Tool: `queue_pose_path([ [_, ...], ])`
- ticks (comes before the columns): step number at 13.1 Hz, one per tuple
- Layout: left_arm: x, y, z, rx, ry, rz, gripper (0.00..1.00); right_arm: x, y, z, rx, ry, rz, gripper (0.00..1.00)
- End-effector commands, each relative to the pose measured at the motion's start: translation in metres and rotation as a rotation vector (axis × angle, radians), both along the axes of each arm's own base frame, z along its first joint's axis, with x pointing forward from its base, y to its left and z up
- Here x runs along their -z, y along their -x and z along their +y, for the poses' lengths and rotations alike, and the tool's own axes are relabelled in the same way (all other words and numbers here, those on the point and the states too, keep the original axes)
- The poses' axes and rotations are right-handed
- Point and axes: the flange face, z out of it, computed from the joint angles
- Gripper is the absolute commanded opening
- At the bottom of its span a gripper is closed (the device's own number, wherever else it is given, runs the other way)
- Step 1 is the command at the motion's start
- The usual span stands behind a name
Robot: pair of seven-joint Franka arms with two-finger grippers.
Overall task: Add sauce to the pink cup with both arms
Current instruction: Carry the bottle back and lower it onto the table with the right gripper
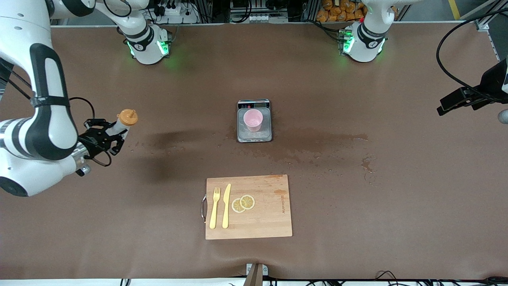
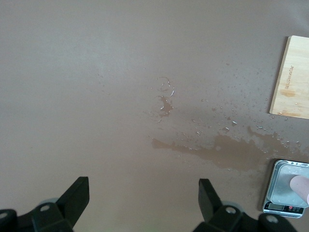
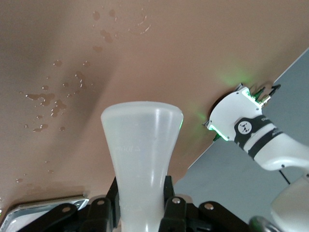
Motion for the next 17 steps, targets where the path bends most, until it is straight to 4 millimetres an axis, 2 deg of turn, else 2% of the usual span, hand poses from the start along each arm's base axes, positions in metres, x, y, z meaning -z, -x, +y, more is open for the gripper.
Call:
queue_pose_path([
  [1,-0.002,0.003,-0.002,0.010,0.020,0.000,1.00,-0.001,0.005,-0.023,-0.019,-0.099,-0.015,0.30],
  [4,-0.001,0.003,0.001,0.005,0.020,0.002,1.00,0.009,0.007,-0.060,-0.090,-0.241,-0.065,0.30],
  [6,-0.001,0.003,0.001,0.005,0.020,0.002,1.00,0.020,0.006,-0.077,-0.109,-0.332,-0.099,0.30],
  [7,-0.002,0.003,0.001,0.005,0.020,0.000,1.00,0.030,0.006,-0.091,-0.101,-0.386,-0.120,0.30],
  [10,-0.004,0.004,0.001,0.005,0.020,-0.003,1.00,0.063,0.006,-0.120,-0.117,-0.505,-0.184,0.30],
  [17,-0.010,0.007,0.001,0.004,0.020,-0.012,1.00,0.136,0.022,-0.171,-0.135,-0.663,-0.247,0.30],
])
